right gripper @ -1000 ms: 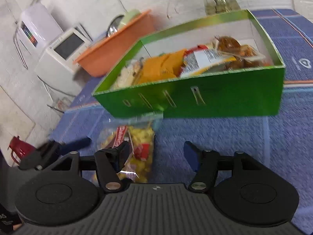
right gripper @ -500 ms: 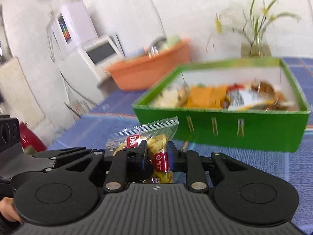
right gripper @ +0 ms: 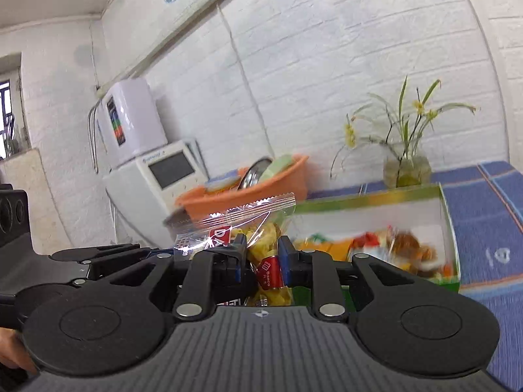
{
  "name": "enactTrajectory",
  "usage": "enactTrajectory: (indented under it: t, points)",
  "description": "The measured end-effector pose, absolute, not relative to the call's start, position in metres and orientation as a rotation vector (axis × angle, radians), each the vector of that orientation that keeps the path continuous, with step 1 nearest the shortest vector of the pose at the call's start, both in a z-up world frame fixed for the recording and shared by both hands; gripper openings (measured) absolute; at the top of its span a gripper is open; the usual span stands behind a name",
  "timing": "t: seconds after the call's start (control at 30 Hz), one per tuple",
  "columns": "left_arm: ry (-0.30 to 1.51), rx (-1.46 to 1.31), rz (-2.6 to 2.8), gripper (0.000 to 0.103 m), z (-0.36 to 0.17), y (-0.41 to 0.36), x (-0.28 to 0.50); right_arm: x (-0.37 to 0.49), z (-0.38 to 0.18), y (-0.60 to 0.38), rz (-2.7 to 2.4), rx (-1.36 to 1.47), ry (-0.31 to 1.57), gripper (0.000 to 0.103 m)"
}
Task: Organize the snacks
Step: 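Carry the pasta bag over the green box and open the right tool, then grasp the yellow chip bag with the right tool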
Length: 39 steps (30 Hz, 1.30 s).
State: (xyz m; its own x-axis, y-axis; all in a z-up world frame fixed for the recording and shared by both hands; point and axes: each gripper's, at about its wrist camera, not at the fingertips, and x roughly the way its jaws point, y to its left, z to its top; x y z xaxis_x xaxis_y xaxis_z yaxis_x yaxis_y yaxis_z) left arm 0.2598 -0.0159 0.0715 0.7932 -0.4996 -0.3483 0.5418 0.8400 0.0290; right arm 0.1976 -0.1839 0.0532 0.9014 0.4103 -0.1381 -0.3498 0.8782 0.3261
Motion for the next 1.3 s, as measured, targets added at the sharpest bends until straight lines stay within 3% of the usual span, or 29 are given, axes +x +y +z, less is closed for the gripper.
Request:
enactTrajectory:
  t: [0.2,0.23,0.3,0.4,0.47,0.5,0.57,0.63,0.7,1.03,1.3]
  points:
    - [0.257,0.212,-0.54,0.058,0.088,-0.065,0.324,0.252,0.054,-0.224,0.353,0.442,0.09,0.039]
    - [0.286,0.207,-0.539,0.067,0.084,-0.069,0.338,0.262,0.05,-0.228,0.333,0.466,0.105,0.039]
    - [0.361,0.188,-0.527,0.074,0.074,-0.075,0.364,0.276,0.043,-0.231,0.295,0.487,0.129,0.039]
    - [0.441,0.163,-0.443,0.074,0.055,-0.068,0.388,0.279,0.038,-0.227,0.23,0.444,0.12,0.056]
    - [0.442,0.107,-0.399,0.076,0.05,-0.047,0.385,0.269,0.042,-0.226,0.216,0.395,0.102,0.077]
    - [0.438,0.081,-0.387,0.077,0.049,-0.037,0.381,0.262,0.044,-0.228,0.219,0.377,0.084,0.083]
    - [0.43,0.046,-0.355,0.079,0.049,-0.018,0.365,0.246,0.051,-0.232,0.22,0.36,0.058,0.085]
    - [0.411,0.043,-0.32,0.095,0.049,-0.001,0.337,0.224,0.056,-0.236,0.228,0.383,0.048,0.088]
    - [0.376,0.046,-0.291,0.1,0.046,0.013,0.302,0.201,0.06,-0.239,0.269,0.435,0.069,0.091]
    - [0.349,0.02,-0.47,0.102,0.023,0.04,0.156,0.093,0.032,-0.236,0.357,0.654,0.307,0.1]
    - [0.432,0.067,-0.45,0.102,0.003,0.048,0.105,0.059,0.001,-0.217,0.412,0.78,0.499,0.102]
